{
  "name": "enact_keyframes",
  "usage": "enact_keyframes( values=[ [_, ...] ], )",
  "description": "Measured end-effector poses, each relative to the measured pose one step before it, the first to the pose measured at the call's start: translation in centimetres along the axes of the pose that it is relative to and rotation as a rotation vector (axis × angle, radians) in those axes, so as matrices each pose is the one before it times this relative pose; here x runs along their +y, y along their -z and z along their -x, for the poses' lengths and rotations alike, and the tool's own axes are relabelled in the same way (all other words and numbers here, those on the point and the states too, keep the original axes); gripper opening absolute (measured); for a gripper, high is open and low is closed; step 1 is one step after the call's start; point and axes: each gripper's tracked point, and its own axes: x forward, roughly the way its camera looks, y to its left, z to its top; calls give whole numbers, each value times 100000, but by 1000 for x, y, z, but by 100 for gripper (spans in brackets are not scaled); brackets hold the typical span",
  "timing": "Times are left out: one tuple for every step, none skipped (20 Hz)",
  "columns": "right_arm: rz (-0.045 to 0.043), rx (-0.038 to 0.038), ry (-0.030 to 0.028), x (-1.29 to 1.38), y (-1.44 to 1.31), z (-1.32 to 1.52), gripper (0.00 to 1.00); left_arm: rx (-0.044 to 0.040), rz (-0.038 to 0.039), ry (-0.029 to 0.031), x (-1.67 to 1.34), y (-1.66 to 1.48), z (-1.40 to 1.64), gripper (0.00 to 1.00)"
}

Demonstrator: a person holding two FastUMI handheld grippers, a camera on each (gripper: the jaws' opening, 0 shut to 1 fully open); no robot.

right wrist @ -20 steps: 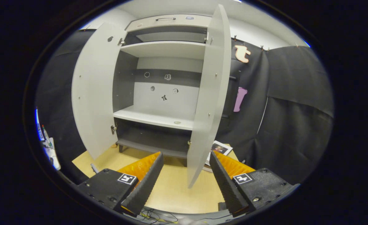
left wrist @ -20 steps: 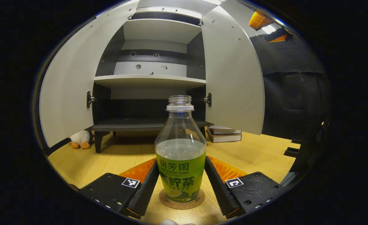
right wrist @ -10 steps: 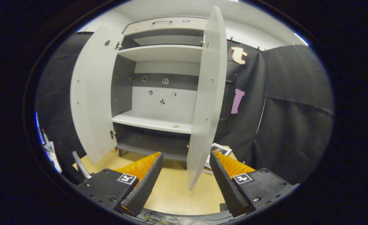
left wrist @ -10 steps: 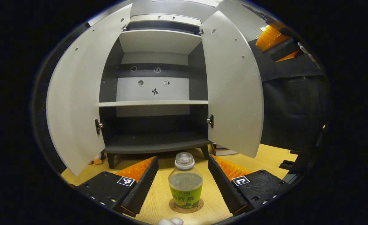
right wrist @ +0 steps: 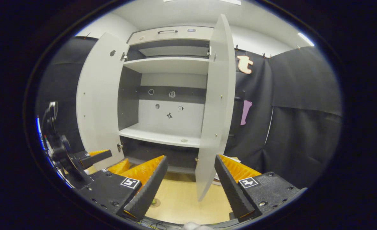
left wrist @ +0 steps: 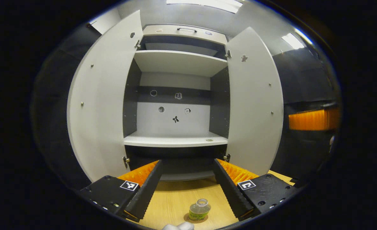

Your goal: Grasp the bottle in the cabinet with the left hand and place it on the coaster, then close the right door with the right hand and the left door with the left hand.

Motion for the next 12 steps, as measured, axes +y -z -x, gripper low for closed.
enact_keyframes(
  values=[
    [-957,-510,-522,136,-147,-100,98,-473,678,-2380,1153,-1517,489,97],
    [-864,-571,-286,40,-116,-69,98,-14,523,-2322,1031,-1233,482,96],
    [-541,-613,-42,-10,-61,-137,98,-342,207,-1577,915,-1137,515,97],
    [-120,-441,341,-126,65,-197,98,-759,-524,-1860,942,-1059,554,96],
    [-202,-38,81,-53,164,-170,98,-1095,-1696,-1667,990,-851,515,96],
    [-537,290,-42,13,205,-213,97,-262,-2081,-2147,1088,-450,659,96],
    [-801,84,-305,-8,138,-147,98,-32,-2143,-1691,996,-175,644,96],
    [-667,120,-66,0,144,-63,98,739,-1686,-1394,848,270,607,96],
    [-473,207,-9,-43,146,-126,98,861,-623,-1108,668,577,1190,96],
    [-86,424,115,-35,217,-72,97,1999,-255,-867,524,671,761,96],
    [-1,479,202,-62,177,-48,98,1184,88,-937,427,413,564,97],
    [41,576,220,-61,79,-154,97,657,547,-887,319,224,197,96]
  ],
)
